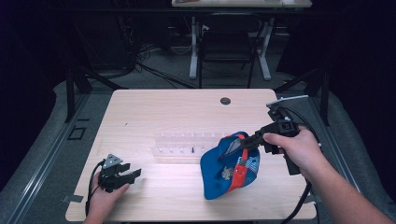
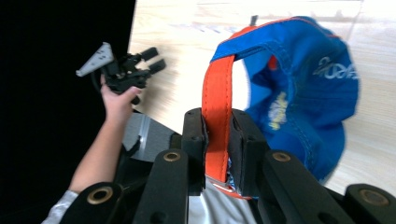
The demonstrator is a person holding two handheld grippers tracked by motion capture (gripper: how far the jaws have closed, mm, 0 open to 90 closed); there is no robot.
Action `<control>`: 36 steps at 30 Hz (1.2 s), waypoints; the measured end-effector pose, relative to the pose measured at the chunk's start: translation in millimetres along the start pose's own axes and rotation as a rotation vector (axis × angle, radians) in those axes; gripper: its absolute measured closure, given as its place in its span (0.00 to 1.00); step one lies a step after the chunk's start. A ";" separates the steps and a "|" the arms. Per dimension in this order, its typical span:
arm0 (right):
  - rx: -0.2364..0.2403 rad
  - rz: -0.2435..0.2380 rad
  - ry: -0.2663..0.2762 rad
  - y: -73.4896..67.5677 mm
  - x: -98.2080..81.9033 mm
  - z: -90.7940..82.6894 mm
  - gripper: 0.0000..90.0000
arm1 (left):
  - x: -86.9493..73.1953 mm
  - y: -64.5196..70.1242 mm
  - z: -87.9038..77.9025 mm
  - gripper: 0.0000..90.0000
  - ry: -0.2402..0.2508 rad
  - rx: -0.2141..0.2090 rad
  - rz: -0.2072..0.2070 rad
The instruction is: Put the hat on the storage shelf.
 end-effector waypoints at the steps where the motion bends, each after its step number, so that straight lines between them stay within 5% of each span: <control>1: 0.014 0.010 0.004 -2.4 1.0 -1.2 0.86 | 0.1 0.0 0.1 0.47 0.000 0.000 0.000; 12: 0.047 0.036 0.029 -11.2 7.5 -14.3 0.86 | 0.2 0.2 0.0 0.47 0.001 0.001 0.001; 17: 0.137 0.059 0.068 -13.6 14.8 -20.8 0.86 | 0.5 1.1 0.3 0.47 0.003 -0.001 0.000; 23: 0.191 0.063 0.086 -23.1 24.4 -22.7 0.86 | 0.2 1.0 0.1 0.47 -0.008 -0.004 0.003; 36: 0.233 0.051 0.120 -42.5 45.1 -27.5 0.86 | 0.0 1.7 1.7 0.47 -0.010 -0.010 -0.004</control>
Point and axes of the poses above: each handheld gripper's, and its own axes: z roughly forward along the jaws, x roughly out of its top, y roughly to its right, the point moved 6 cm from there along z, roughly forward along the jaws, and after that the axes turned 7 degrees about -x, right-handed, at the moved point
